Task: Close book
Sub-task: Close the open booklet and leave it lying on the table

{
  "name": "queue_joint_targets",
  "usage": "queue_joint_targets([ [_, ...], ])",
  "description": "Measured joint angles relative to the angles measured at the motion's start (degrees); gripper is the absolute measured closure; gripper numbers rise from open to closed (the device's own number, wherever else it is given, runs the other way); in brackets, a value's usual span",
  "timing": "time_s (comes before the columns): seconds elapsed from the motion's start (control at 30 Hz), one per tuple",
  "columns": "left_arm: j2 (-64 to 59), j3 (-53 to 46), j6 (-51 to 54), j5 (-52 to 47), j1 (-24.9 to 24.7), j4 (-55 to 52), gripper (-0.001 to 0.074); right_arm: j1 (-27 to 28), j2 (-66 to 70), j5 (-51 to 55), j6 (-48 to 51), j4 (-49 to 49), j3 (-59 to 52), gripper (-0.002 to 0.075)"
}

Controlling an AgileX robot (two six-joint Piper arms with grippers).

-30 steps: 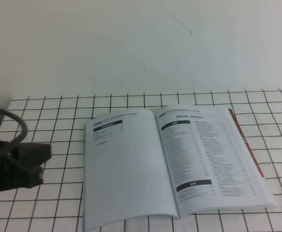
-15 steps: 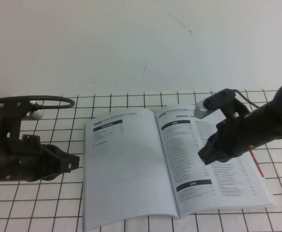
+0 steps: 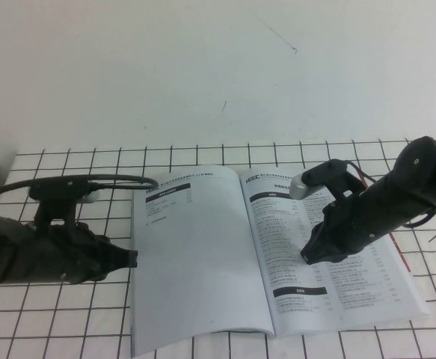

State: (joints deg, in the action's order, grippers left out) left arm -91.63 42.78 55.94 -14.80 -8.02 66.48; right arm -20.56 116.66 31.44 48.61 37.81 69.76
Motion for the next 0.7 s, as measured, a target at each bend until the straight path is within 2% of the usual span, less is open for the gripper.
queue_joint_targets([
  [0.2, -5.7, 0.1, -1.4, 7.7, -3.2, 1.2, 0.0738, 0.1, 0.1, 0.4, 0.0, 0.0, 0.0, 0.0729],
  [0.4, -9.2, 0.7, -1.6, 9.1, -4.3, 1.9, 0.0738, 0.1, 0.2, 0.7, 0.0, 0.0, 0.0, 0.0729],
  [0.53, -10.2, 2.3, -1.6, 5.3, -4.4, 2.2, 0.0738, 0.1, 0.2, 0.7, 0.0, 0.0, 0.0, 0.0729],
  [0.7, -12.0, 5.3, -1.3, -5.4, -4.3, 4.8, 0.0738, 0.1, 0.2, 0.8, 0.0, 0.1, 0.0, 0.0729],
])
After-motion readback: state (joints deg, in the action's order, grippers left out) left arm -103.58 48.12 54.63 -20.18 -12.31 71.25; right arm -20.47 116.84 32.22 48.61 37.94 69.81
